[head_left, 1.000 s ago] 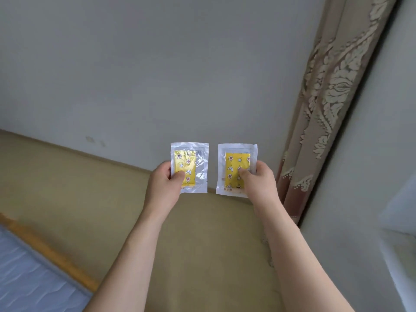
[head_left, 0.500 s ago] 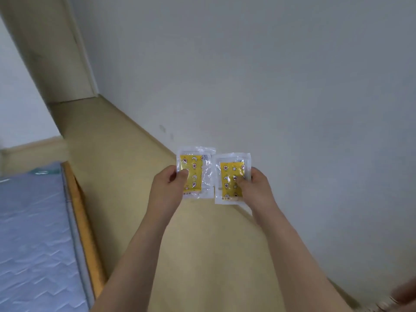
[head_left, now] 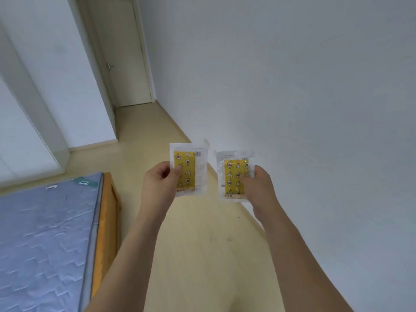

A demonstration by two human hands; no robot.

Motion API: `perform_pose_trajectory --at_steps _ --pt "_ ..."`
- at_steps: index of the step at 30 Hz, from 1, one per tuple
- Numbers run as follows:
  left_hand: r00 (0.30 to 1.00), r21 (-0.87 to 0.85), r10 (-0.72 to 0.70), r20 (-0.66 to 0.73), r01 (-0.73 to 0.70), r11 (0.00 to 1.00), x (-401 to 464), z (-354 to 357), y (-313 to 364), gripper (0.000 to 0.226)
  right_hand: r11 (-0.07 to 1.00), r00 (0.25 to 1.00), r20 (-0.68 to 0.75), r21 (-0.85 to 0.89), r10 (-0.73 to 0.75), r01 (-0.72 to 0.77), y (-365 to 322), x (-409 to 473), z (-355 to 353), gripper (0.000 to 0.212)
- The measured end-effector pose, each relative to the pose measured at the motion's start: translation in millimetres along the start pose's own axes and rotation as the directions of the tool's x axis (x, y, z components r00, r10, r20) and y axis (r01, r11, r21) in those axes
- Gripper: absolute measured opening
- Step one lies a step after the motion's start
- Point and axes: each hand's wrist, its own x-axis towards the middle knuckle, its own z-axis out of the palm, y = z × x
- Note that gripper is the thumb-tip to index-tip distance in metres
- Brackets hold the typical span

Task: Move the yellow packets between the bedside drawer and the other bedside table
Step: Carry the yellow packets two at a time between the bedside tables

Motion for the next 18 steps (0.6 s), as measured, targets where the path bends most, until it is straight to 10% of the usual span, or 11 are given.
perform_pose_trajectory --at_steps 18 --pt "0.888 0.200 0.167 -0.429 -0.087 0.976 360.5 28.8 -12.0 0.013 0.992 0.913 0.388 0.051 -0.124 0.113 -102.3 382.8 216.8 0.023"
